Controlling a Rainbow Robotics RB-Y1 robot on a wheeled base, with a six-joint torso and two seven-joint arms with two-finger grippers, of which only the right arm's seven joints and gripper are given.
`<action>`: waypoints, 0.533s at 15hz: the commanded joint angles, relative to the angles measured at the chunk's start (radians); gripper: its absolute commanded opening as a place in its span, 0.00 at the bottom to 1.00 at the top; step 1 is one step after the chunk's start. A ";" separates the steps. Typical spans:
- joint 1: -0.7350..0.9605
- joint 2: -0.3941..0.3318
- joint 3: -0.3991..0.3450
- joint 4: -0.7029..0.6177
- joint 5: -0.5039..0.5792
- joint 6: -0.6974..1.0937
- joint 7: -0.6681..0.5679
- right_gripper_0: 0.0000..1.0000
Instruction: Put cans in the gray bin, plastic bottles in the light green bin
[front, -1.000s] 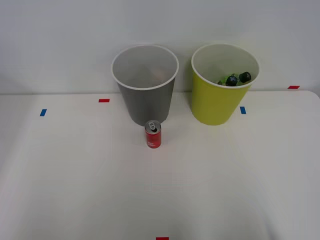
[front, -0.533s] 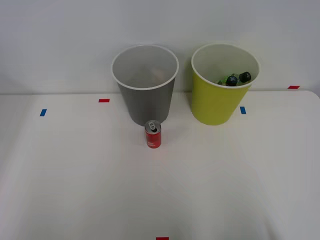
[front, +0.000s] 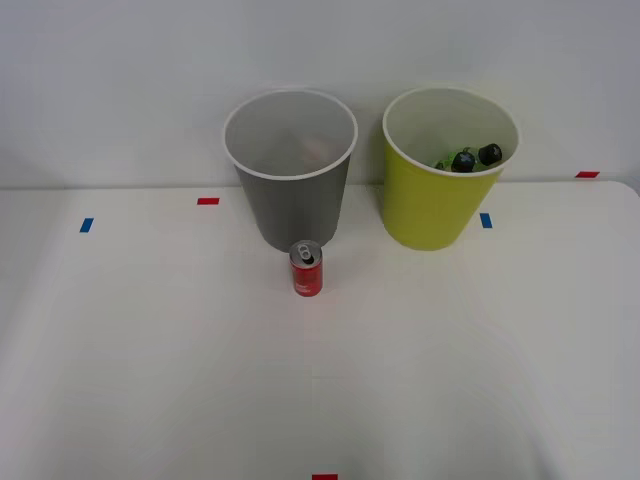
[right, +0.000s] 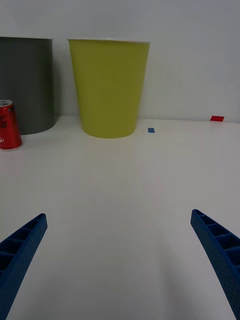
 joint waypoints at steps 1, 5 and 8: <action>0.000 0.000 0.000 0.000 0.000 0.000 0.000 1.00; 0.000 0.000 0.000 0.000 0.000 0.000 0.000 1.00; 0.000 0.000 0.000 0.000 0.000 0.000 0.000 1.00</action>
